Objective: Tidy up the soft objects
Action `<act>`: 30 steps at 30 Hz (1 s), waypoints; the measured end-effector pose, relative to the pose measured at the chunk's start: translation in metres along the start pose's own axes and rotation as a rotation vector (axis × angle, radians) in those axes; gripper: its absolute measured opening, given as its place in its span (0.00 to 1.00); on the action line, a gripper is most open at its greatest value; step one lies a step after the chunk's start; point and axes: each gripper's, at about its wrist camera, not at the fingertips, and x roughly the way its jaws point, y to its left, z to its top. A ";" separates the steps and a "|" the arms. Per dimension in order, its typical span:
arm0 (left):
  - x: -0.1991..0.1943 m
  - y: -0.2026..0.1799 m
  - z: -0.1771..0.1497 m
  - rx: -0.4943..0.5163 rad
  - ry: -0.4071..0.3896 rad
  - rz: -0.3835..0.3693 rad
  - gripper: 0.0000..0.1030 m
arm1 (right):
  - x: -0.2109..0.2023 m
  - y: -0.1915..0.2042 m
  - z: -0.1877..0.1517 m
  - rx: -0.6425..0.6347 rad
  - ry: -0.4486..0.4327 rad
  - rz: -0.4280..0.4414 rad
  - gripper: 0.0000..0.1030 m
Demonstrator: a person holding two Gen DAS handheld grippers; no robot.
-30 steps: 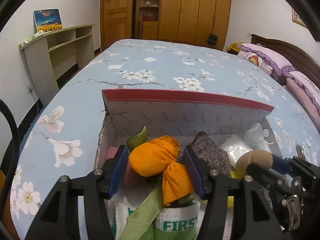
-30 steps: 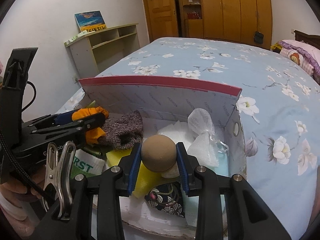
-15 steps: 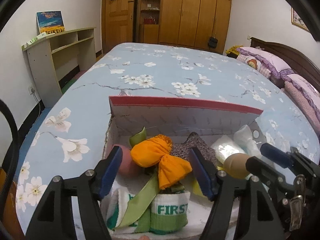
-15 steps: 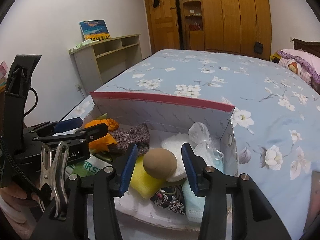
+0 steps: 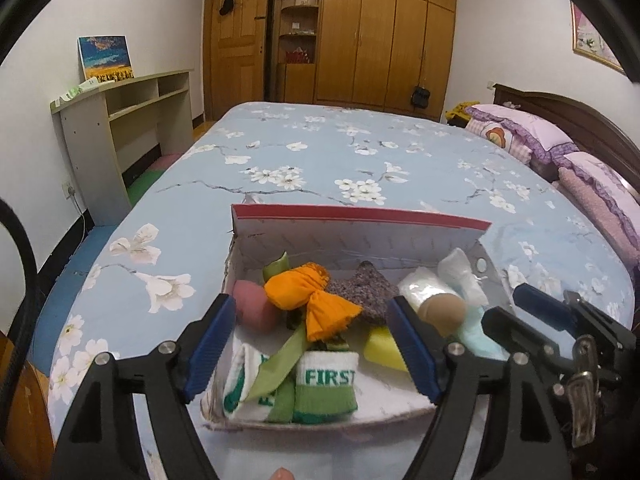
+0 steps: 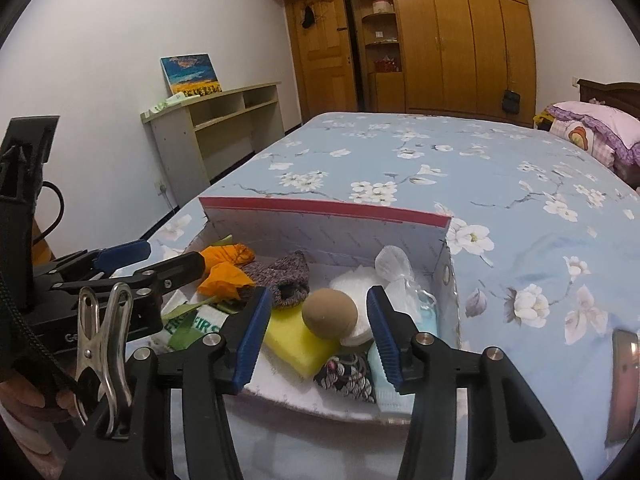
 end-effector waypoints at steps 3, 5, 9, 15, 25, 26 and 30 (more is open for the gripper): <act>-0.012 -0.001 -0.005 -0.006 -0.004 0.002 0.80 | -0.011 0.002 -0.004 -0.004 -0.005 -0.004 0.52; -0.018 -0.002 -0.009 -0.010 -0.004 0.005 0.80 | -0.017 0.004 -0.006 -0.008 -0.008 -0.006 0.52; -0.031 -0.002 -0.019 -0.018 -0.006 0.006 0.80 | -0.031 0.007 -0.016 -0.016 -0.005 -0.012 0.52; -0.039 -0.004 -0.042 -0.039 0.028 -0.005 0.80 | -0.045 0.011 -0.032 -0.022 0.001 -0.016 0.52; -0.039 -0.014 -0.078 -0.030 0.071 0.007 0.80 | -0.049 0.011 -0.065 0.003 0.042 -0.042 0.52; -0.038 -0.016 -0.082 -0.020 0.081 0.012 0.80 | -0.048 0.010 -0.069 0.000 0.047 -0.056 0.52; -0.030 -0.020 -0.092 -0.008 0.103 0.019 0.80 | -0.041 0.008 -0.080 0.021 0.075 -0.063 0.52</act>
